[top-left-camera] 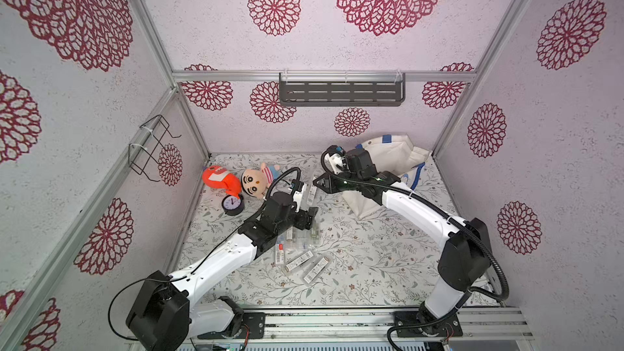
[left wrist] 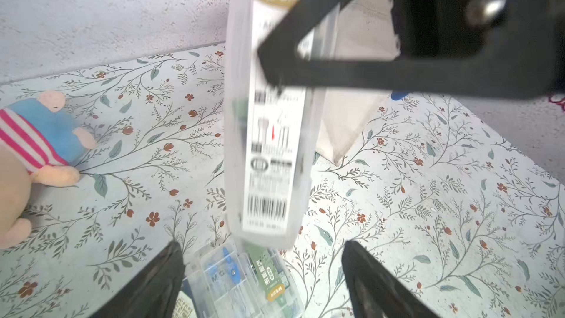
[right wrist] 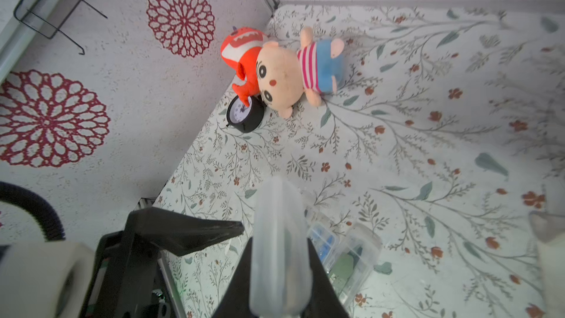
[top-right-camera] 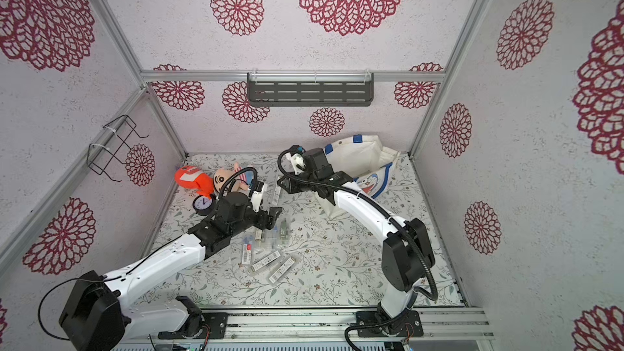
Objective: Put the compass set into the canvas bag
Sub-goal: Pick up the compass set at the center of the board, then place the compass set in the canvas bag.
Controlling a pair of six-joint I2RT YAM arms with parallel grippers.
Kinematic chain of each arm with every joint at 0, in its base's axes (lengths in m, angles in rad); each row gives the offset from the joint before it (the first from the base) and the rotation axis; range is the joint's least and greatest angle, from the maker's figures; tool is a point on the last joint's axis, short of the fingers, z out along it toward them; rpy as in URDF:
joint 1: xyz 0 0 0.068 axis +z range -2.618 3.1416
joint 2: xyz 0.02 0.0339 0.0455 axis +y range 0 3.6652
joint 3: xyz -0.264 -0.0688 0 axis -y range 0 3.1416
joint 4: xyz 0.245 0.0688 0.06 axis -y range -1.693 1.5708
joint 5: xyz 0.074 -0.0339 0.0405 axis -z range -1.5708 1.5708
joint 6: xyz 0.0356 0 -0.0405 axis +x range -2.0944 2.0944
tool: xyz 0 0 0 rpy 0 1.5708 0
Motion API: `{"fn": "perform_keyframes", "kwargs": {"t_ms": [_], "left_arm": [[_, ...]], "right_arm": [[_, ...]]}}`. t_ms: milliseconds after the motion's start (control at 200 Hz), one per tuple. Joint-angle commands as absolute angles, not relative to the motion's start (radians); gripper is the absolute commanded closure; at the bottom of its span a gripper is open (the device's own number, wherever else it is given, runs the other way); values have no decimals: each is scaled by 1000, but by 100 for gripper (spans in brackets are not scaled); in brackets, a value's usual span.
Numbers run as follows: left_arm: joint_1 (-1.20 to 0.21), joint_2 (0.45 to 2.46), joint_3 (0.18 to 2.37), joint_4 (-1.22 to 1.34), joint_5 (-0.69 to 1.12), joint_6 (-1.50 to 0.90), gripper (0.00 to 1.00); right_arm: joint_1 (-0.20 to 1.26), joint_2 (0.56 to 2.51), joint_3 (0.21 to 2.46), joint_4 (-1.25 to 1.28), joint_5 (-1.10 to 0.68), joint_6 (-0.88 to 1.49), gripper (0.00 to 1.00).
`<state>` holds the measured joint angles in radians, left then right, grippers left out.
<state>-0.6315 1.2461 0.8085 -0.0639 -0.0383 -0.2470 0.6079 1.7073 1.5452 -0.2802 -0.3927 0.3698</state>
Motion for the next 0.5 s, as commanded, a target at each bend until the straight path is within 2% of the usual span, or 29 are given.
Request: {"fn": "perform_keyframes", "kwargs": {"t_ms": [0,275,490], "left_arm": [[-637,1216,792,-95,-28,-250,14],[-632,1201,788,-118,-11,-253,14],[-629,1207,788,-123,20,-254,14]], "right_arm": [[546,1624,1604,-339,-327,297,95],[355,1499,1638,-415,-159,236,96],[207,1485,1614,-449,-51,217,99]]}}
